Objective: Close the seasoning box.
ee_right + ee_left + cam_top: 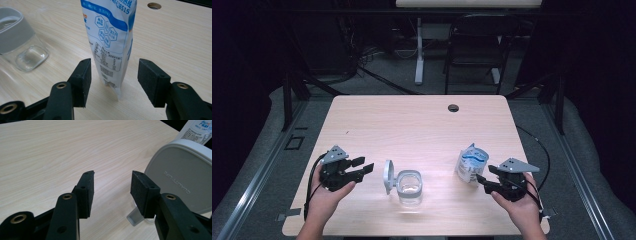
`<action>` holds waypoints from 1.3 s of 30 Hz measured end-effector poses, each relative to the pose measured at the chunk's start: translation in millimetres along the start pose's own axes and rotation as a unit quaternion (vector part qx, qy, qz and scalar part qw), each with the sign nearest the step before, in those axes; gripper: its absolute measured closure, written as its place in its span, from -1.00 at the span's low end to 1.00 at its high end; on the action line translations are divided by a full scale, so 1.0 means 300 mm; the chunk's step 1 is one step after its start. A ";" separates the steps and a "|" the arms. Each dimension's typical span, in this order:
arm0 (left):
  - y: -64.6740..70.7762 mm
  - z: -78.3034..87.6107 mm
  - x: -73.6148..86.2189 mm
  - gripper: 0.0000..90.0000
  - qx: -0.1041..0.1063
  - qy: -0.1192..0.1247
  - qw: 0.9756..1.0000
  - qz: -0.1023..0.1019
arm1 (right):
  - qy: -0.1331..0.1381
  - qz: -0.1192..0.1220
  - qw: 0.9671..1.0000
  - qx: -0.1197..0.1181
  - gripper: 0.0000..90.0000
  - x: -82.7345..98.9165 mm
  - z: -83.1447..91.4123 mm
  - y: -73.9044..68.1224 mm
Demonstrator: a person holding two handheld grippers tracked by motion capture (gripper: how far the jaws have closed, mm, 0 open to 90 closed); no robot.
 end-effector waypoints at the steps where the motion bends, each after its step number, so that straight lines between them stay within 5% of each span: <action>1: -0.002 0.003 0.001 0.20 0.000 0.001 1.000 0.000 | -0.001 0.000 1.000 -0.001 -0.03 0.001 -0.005 0.000; 39: -0.031 0.051 0.038 0.20 -0.015 0.004 1.000 0.015 | -0.005 0.021 1.000 -0.007 -0.14 0.053 -0.163 -0.023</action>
Point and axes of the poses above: each handheld gripper's, and its own axes: z roughly backward along the jaws, x roughly out of its underside, y roughly to its right, the point moved 4 cm from there along -z, roughly forward along the jaws, and after that the axes turned 8 degrees about x, right-handed, at the moved point
